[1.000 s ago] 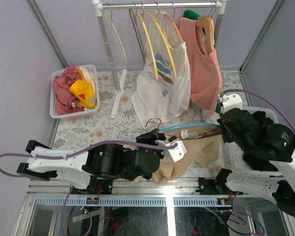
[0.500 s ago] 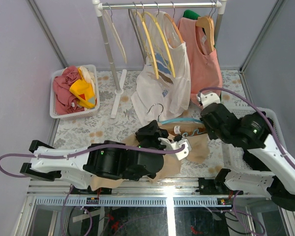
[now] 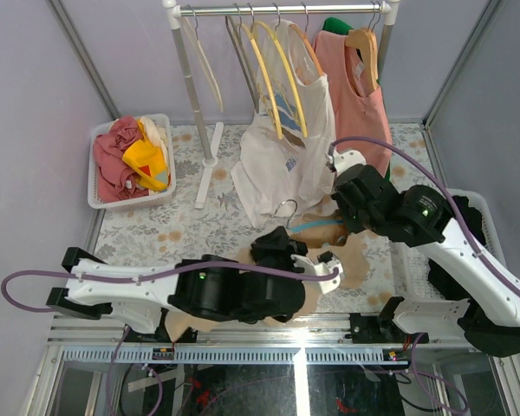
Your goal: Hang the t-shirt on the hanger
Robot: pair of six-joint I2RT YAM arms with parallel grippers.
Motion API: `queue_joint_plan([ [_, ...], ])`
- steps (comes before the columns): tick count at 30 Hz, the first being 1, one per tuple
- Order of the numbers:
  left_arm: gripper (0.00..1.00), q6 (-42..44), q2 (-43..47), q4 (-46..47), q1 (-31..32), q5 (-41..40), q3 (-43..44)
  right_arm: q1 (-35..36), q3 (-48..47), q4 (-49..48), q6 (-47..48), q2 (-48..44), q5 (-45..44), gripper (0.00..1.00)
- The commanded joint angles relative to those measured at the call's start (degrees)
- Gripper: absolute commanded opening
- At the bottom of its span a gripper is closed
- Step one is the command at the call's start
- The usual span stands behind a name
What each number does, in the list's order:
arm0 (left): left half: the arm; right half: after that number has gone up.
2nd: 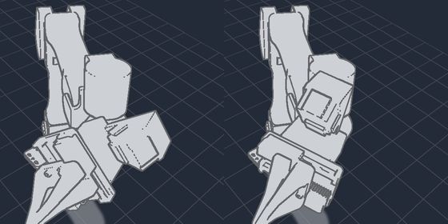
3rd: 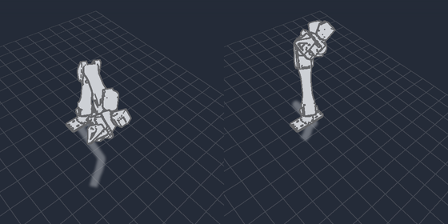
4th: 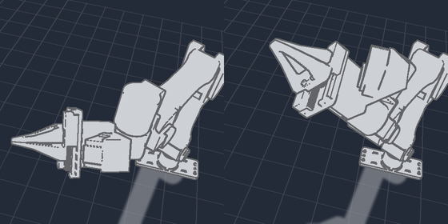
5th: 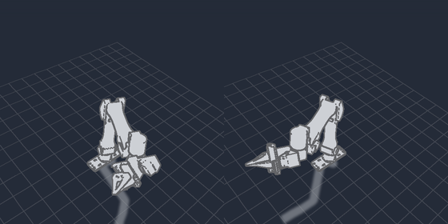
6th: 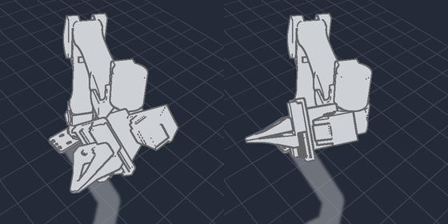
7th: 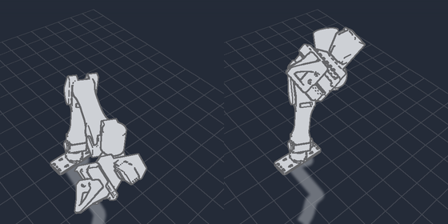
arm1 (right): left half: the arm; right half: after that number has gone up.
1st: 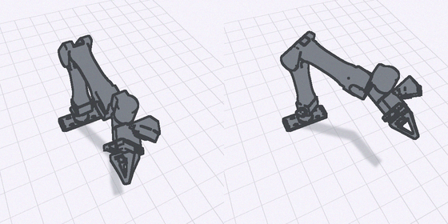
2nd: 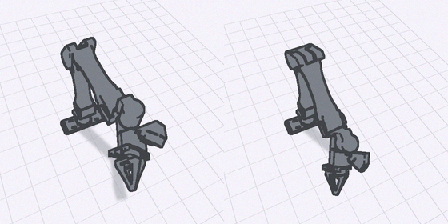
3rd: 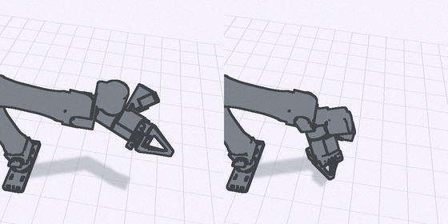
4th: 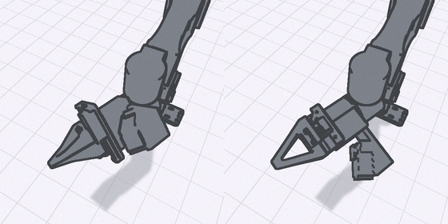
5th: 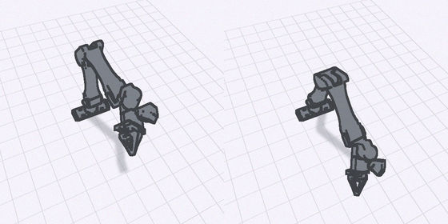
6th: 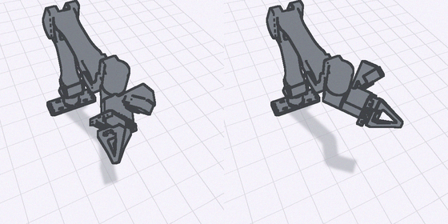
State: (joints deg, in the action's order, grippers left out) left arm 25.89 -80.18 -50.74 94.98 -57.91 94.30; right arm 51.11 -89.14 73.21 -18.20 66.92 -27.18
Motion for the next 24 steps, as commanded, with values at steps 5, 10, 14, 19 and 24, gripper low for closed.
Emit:
queue_joint_plan([
  [5,0.00,-1.4,3.1,16.1,10.3,5.5,-9.2,0.6,6.7,-16.7,-3.2,-2.0,13.7,0.00],
  [10,0.00,-0.5,8.3,24.3,10.3,3.1,-15.4,0.4,6.5,-18.0,-4.9,-6.7,16.3,0.00],
  [14,0.00,3.2,14.4,38.1,10.3,-1.2,-22.1,0.5,1.3,-17.0,-6.0,-10.2,18.6,0.00],
  [19,0.00,10.3,17.7,49.2,10.0,-3.7,-25.8,0.5,-9.4,-15.6,-4.6,-11.6,21.0,0.00],
  [24,0.00,17.5,16.2,54.8,7.8,-1.6,-21.0,0.5,-16.0,-16.9,-2.8,-11.0,24.4,0.00],
])
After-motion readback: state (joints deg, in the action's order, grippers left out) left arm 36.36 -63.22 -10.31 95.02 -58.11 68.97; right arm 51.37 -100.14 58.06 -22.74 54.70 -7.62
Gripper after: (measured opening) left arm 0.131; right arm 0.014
